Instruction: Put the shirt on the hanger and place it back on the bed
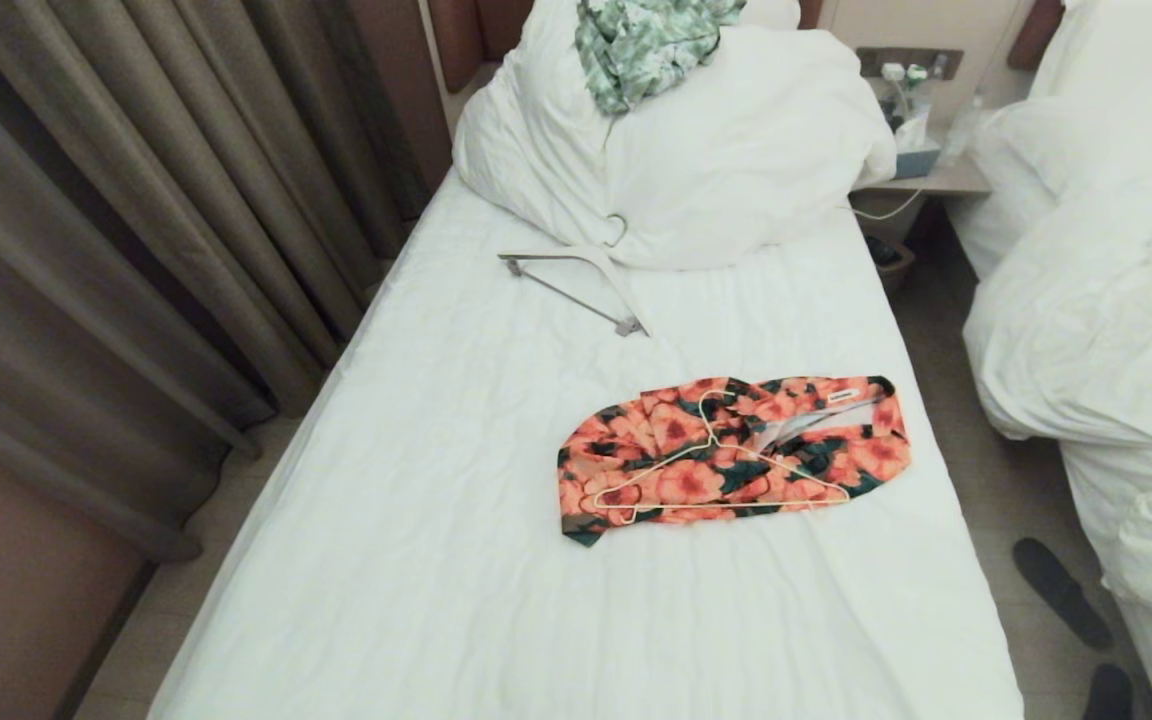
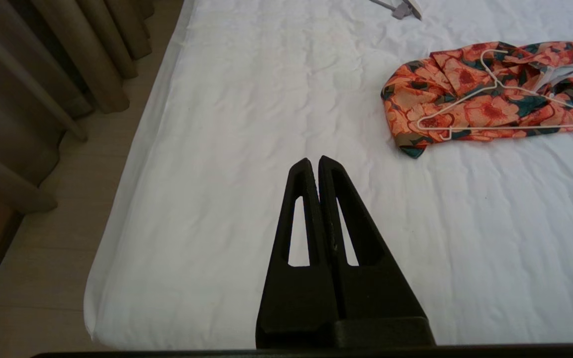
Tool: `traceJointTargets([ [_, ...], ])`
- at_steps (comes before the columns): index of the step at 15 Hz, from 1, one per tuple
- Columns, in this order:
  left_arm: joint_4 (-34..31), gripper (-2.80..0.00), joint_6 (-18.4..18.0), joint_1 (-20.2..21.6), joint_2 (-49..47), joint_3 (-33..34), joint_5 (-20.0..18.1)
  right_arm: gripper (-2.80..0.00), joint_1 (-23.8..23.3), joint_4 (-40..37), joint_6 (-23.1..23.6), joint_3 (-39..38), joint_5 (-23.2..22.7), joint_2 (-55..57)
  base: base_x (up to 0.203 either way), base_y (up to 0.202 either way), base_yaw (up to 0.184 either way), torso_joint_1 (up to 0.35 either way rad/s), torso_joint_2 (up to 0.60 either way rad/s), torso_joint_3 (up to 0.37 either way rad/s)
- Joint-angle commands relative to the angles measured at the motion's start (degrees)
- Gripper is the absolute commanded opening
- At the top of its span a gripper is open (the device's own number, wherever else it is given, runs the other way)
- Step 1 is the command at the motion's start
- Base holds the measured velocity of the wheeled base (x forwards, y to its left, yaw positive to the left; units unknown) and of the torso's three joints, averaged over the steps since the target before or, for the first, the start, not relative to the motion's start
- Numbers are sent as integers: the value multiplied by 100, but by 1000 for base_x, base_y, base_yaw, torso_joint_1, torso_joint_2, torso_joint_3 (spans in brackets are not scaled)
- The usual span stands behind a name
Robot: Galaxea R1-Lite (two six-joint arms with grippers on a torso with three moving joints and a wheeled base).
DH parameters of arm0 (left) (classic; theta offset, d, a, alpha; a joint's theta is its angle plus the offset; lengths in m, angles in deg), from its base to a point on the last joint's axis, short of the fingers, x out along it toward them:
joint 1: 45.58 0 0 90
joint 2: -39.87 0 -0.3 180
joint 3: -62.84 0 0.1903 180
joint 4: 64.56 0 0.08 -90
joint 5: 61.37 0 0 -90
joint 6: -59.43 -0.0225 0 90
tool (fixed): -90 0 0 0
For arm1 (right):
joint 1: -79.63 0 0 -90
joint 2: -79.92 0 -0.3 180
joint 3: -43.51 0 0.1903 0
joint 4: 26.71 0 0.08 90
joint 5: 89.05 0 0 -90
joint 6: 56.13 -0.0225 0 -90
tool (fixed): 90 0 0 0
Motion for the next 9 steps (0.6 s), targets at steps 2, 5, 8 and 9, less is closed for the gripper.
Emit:
traceJointTargets([
  [2,1,-280,1,5,-9,9,1,-280,1,10,4,2,-14,11,0,0,0,0,0,0],
  [5,1,-280,1,5,-9,9,1,-280,1,7,10,2,-15,14,0,0,0,0,0,0],
  [8,1,-280,9,5,-9,3,1,-280,1,14,-7,-2,-7,11,0,0,0,0,0,0],
  [9,1,-280,1,5,-9,9,1,-280,1,14,-7,-2,-15,11,0,0,0,0,0,0],
])
